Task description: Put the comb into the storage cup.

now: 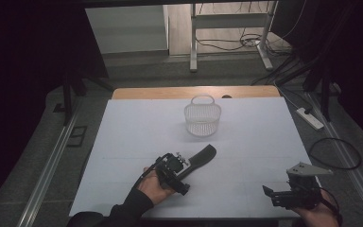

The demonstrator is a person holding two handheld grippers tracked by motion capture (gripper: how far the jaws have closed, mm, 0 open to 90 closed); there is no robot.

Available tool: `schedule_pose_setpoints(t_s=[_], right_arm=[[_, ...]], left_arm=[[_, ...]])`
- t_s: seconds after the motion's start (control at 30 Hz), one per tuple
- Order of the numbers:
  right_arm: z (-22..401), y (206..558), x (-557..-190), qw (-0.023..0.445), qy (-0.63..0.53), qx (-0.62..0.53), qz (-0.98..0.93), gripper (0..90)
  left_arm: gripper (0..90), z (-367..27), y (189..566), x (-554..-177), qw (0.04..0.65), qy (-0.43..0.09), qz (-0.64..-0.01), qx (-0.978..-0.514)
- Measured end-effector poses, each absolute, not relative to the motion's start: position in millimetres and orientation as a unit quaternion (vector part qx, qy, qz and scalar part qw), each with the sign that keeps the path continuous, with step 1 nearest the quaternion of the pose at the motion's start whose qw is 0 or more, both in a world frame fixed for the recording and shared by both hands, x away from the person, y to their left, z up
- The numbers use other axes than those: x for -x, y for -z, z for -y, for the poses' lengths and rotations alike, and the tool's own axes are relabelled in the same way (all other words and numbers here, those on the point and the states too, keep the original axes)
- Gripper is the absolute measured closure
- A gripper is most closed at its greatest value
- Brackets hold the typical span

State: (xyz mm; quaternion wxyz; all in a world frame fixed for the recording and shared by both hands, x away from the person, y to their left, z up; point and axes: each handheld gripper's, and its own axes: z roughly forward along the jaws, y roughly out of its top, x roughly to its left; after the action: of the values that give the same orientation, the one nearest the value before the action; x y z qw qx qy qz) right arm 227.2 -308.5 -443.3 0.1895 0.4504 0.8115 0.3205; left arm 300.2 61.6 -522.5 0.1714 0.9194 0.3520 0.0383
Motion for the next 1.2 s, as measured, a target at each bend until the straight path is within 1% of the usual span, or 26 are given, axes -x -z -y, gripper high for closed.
schedule_pose_setpoints(t_s=[0.23, 0.3, 0.33, 0.37, 0.4, 0.47, 0.53, 0.67, 0.7, 0.8, 1.1, 1.2], right_arm=[[308, 443, -227, 0.189, -0.320, -0.450, -0.812, 1.0], [308, 443, -227, 0.189, -0.319, -0.450, -0.812, 1.0], [308, 443, -227, 0.190, -0.319, -0.450, -0.812, 1.0], [308, 443, -227, 0.190, -0.319, -0.450, -0.812, 1.0], [308, 443, -227, 0.190, -0.319, -0.450, -0.812, 1.0], [308, 443, -227, 0.190, -0.319, -0.450, -0.812, 1.0], [308, 443, -227, 0.190, -0.320, -0.450, -0.812, 1.0], [308, 443, -227, 0.190, -0.320, -0.450, -0.812, 1.0], [308, 443, -227, 0.190, -0.320, -0.449, -0.812, 1.0], [308, 443, -227, 0.190, -0.320, -0.449, -0.813, 1.0], [308, 443, -227, 0.191, -0.320, -0.448, -0.813, 1.1], [308, 443, -227, 0.191, -0.321, -0.447, -0.813, 1.1]], left_arm=[[0.3, -60, 521, -301, 0.164, -0.036, -0.353, -0.920], [3.4, -60, 518, -300, 0.160, -0.034, -0.353, -0.921], [11.0, -61, 517, -300, 0.160, -0.034, -0.354, -0.921], [11.0, -62, 515, -300, 0.162, -0.034, -0.355, -0.920], [16.1, -63, 514, -299, 0.163, -0.035, -0.354, -0.920], [26.6, -65, 512, -299, 0.168, -0.036, -0.356, -0.919], [39.6, -67, 510, -299, 0.172, -0.038, -0.356, -0.918], [56.5, -66, 508, -296, 0.173, -0.039, -0.350, -0.920], [59.2, -66, 508, -295, 0.174, -0.038, -0.349, -0.920], [71.4, -65, 508, -295, 0.173, -0.035, -0.344, -0.922], [72.3, -68, 507, -298, 0.182, -0.021, -0.352, -0.918], [72.4, -70, 506, -299, 0.197, -0.013, -0.356, -0.913]])
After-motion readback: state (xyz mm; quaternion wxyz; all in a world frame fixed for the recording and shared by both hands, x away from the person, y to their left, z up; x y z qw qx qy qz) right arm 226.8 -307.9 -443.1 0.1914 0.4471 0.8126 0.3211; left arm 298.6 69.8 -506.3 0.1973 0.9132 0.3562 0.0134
